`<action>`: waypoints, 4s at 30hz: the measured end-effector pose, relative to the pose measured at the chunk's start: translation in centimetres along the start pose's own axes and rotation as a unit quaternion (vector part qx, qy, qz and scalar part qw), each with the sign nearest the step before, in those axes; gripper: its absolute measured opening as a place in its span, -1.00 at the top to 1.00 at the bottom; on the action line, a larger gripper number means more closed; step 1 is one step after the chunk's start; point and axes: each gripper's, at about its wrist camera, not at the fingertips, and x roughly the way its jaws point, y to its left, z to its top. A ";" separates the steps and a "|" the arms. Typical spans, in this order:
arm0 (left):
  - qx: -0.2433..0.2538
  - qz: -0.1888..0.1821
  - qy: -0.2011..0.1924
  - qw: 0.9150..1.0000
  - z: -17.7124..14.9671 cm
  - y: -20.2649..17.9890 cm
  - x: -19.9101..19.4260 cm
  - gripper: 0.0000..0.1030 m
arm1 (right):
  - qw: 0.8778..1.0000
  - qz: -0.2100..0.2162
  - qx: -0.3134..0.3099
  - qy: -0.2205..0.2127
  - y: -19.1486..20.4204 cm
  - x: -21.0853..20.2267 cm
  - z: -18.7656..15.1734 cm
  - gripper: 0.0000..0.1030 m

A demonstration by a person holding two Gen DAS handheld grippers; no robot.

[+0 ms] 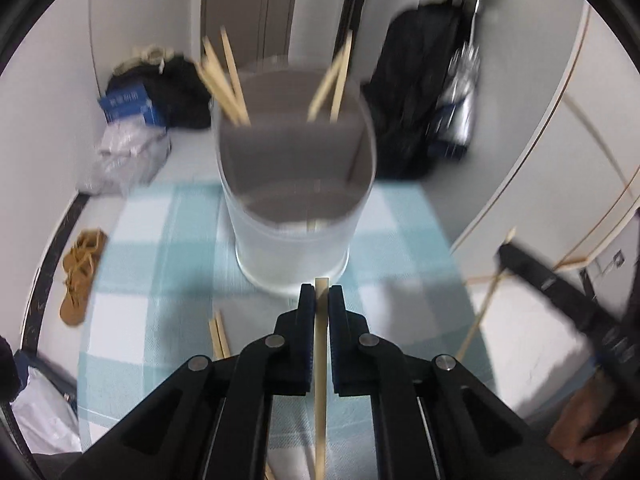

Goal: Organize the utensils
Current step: 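Carry both held chopsticks up above the white holder, then lower both chopsticks into the holder and open both grippers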

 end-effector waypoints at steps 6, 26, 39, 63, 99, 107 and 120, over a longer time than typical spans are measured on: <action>-0.010 -0.014 -0.061 0.998 0.6 -0.5 -3.1 0.96 | 0.998 0.004 -0.047 -0.032 2.3 -1.1 -0.5 0.92; 0.012 -0.011 -0.044 0.999 0.8 0.0 -4.8 0.96 | 0.995 0.001 -0.093 -0.037 6.2 -1.3 -1.9 0.92; 0.013 -0.027 -0.067 0.997 3.3 0.8 -7.6 0.96 | 0.995 0.016 -0.094 -0.031 7.6 -1.4 -1.2 0.92; -0.010 -0.066 -0.165 0.984 17.5 3.3 -11.1 0.96 | 0.987 0.036 -0.107 -0.112 12.0 -2.0 15.0 0.92; -0.013 -0.073 -0.146 0.987 15.8 6.6 -1.7 0.96 | 0.982 0.022 -0.161 -0.096 10.3 8.6 15.4 0.92; 0.008 -0.057 -0.104 0.993 14.9 5.8 -0.6 0.96 | 0.985 0.033 -0.160 -0.048 10.0 9.7 13.3 0.87; -0.002 -0.048 -0.055 0.997 13.5 5.4 -1.7 0.25 | 0.992 0.028 -0.119 -0.042 8.1 6.2 10.4 0.74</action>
